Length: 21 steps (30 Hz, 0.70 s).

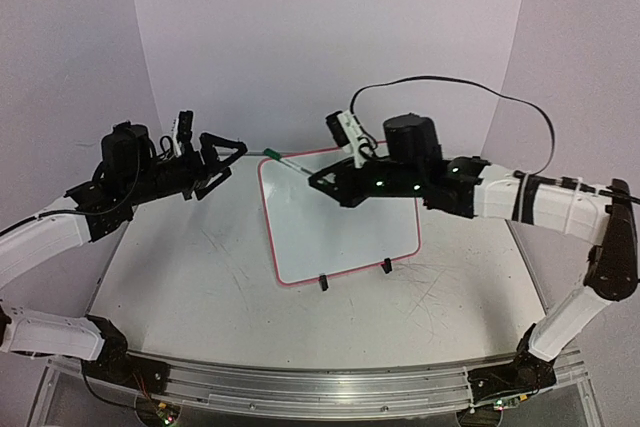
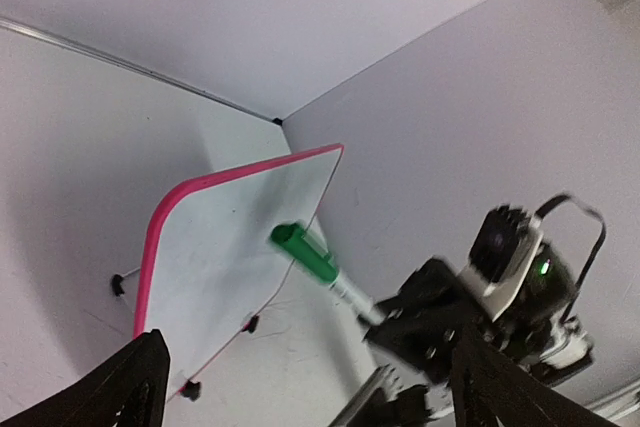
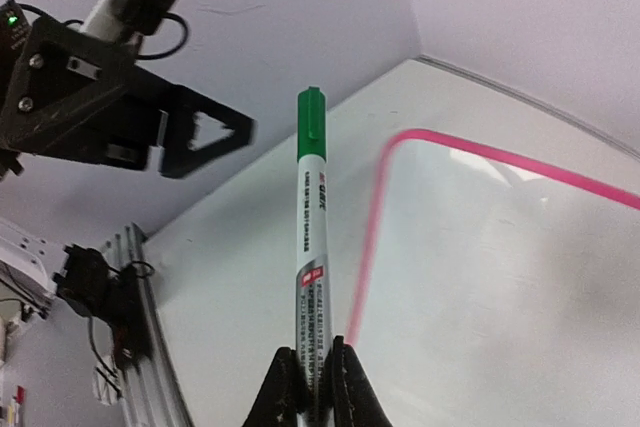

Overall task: Write a sentence on the whiteboard
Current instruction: Pass from the left arm to the right, then pass from the right arm to the left

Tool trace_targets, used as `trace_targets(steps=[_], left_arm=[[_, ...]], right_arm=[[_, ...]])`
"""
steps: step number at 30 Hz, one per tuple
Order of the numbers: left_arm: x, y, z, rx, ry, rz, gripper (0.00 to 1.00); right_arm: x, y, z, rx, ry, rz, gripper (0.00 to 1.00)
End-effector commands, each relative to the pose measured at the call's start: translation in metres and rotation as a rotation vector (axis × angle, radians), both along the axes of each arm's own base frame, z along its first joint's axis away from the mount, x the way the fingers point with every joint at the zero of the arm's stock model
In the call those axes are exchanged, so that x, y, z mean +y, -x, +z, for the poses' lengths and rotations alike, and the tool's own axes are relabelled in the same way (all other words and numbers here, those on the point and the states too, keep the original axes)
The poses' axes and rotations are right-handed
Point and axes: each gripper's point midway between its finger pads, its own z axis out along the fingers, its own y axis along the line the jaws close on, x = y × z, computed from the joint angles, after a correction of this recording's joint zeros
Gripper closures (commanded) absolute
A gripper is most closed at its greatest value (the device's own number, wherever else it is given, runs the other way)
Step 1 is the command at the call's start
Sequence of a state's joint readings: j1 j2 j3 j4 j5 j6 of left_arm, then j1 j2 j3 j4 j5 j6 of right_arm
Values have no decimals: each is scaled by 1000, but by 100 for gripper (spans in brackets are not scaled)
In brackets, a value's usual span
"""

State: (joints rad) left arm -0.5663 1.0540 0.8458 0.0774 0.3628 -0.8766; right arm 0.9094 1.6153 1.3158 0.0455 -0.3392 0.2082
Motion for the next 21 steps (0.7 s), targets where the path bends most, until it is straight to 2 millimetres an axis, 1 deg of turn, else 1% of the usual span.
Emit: trace_targets(steps=[1,2,3,5,7,9,13,15,18,21], left_arm=[[-34,23,-14,-134,-191,-321,2],[-47,32,-22,-125,-183,-429,4],[-59,44,-26,-127,-166,-544,6],[-76,63,-34,-131,-140,-711,8],[-90,77,-40,-135,-124,-819,7],[-101,94,-37,-147,-94,-924,7],[-114,125,-32,-166,-49,-1073,8],[-118,134,-35,-153,-43,-1108,12],[-120,140,-43,-125,-44,-1130,24],[-120,140,-50,-100,-53,-1121,37]], right_arm=[[-61,63,-22,-1,262,255,100],[-68,73,-25,20,279,301,100],[-73,82,-27,40,286,340,100],[-79,98,-29,73,286,415,100],[-84,107,-31,81,297,452,100],[-86,111,-32,87,304,465,100],[-88,111,-29,69,308,466,100],[-87,113,-29,68,303,481,100],[-87,114,-33,75,309,495,100],[-86,116,-34,72,312,509,100]])
